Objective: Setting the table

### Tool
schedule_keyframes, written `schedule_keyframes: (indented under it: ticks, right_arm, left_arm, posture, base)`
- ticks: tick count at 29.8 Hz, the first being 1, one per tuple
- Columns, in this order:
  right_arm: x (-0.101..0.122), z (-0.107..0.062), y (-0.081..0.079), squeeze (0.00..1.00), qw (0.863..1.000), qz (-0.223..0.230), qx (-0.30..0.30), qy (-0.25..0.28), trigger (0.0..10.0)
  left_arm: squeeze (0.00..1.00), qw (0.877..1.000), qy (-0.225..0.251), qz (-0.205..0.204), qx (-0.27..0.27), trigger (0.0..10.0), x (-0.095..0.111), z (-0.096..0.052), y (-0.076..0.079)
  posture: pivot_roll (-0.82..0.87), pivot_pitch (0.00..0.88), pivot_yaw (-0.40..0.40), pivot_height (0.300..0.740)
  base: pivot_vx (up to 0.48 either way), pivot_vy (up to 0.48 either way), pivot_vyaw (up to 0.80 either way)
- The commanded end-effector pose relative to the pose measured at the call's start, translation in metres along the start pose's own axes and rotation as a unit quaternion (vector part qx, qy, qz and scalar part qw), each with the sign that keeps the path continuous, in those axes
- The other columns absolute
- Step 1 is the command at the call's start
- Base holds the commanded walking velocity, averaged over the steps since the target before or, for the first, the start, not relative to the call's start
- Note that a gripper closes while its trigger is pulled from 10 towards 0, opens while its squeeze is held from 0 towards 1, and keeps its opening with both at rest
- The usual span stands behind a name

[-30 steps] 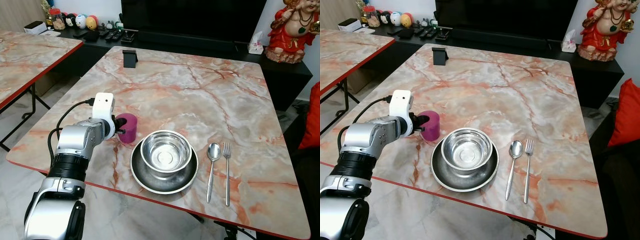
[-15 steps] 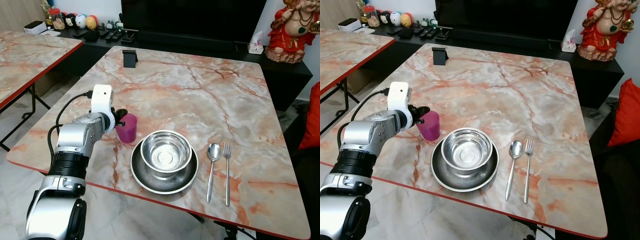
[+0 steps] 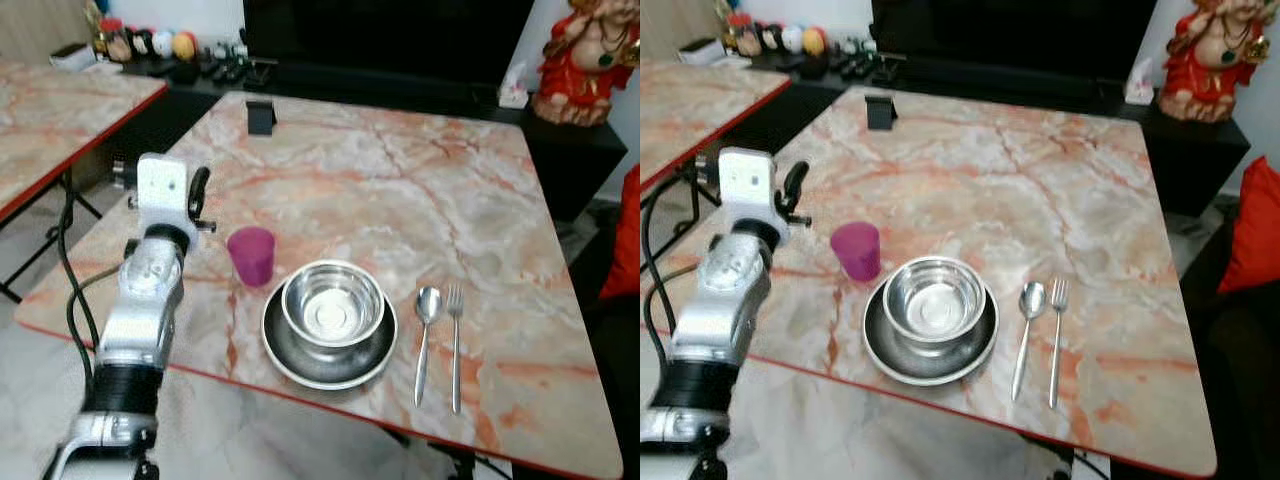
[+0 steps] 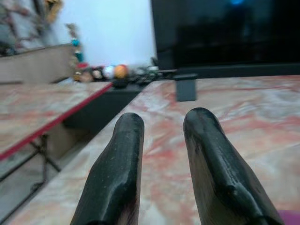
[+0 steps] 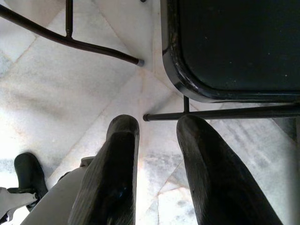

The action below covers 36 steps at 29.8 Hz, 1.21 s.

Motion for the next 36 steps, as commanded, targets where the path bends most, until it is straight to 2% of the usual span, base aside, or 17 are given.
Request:
schedule_keyframes:
  ticks: [1,3,8,14,24,36]
  right_arm:
    - [-0.002,-0.001,0.001,0.0,1.0,0.006,-0.004,0.001,10.0]
    - [-0.002,-0.001,0.001,0.0,1.0,0.007,-0.004,0.003,10.0]
    - [-0.001,-0.001,0.002,0.0,1.0,0.009,-0.004,0.006,10.0]
    - [-0.002,-0.001,0.002,0.0,1.0,0.007,-0.005,0.006,10.0]
    - [-0.004,-0.001,0.002,0.0,1.0,0.005,-0.005,0.004,10.0]
    - [-0.002,-0.001,0.003,0.0,1.0,0.005,-0.006,0.004,10.0]
  left_arm:
    - [0.0,0.999,0.035,0.024,0.019,10.0,0.012,-0.004,-0.006]
    - [0.0,0.998,0.044,0.027,0.023,10.0,0.009,-0.011,-0.004]
    - [0.0,0.997,0.06,0.012,0.042,10.0,0.01,-0.017,-0.002]
    - [0.0,0.996,0.07,0.01,0.046,10.0,0.012,-0.018,0.0]
    - [0.0,0.996,0.07,0.014,0.06,10.0,0.009,-0.021,-0.005]
    - [0.0,0.996,0.069,-0.022,0.053,10.0,0.011,-0.019,0.005]
  posture:
    - [0.03,0.0,-0.028,0.74]
    - [0.03,0.0,-0.027,0.74]
    - [0.03,0.0,-0.027,0.74]
    - [0.02,0.0,-0.021,0.74]
    - [0.02,0.0,-0.021,0.74]
    - [0.02,0.0,-0.024,0.74]
  base:
    - [0.0,0.0,0.0]
    - [0.0,0.0,0.0]
    - [0.0,0.0,0.0]
    - [0.0,0.0,0.0]
    - [0.0,0.0,0.0]
    - [0.0,0.027,0.0]
Point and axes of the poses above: a point about 5 cm out from each wrist's last joint towards the gripper, its own z axis pointing out of the wrist towards the gripper, its own x axis along the axis of the wrist's last joint, y = z × x, the point moved 4 cm from there along z, pointing out of the wrist towards the gripper, and after that the axes turned 7 degrees about z, right-handed, at the moved point
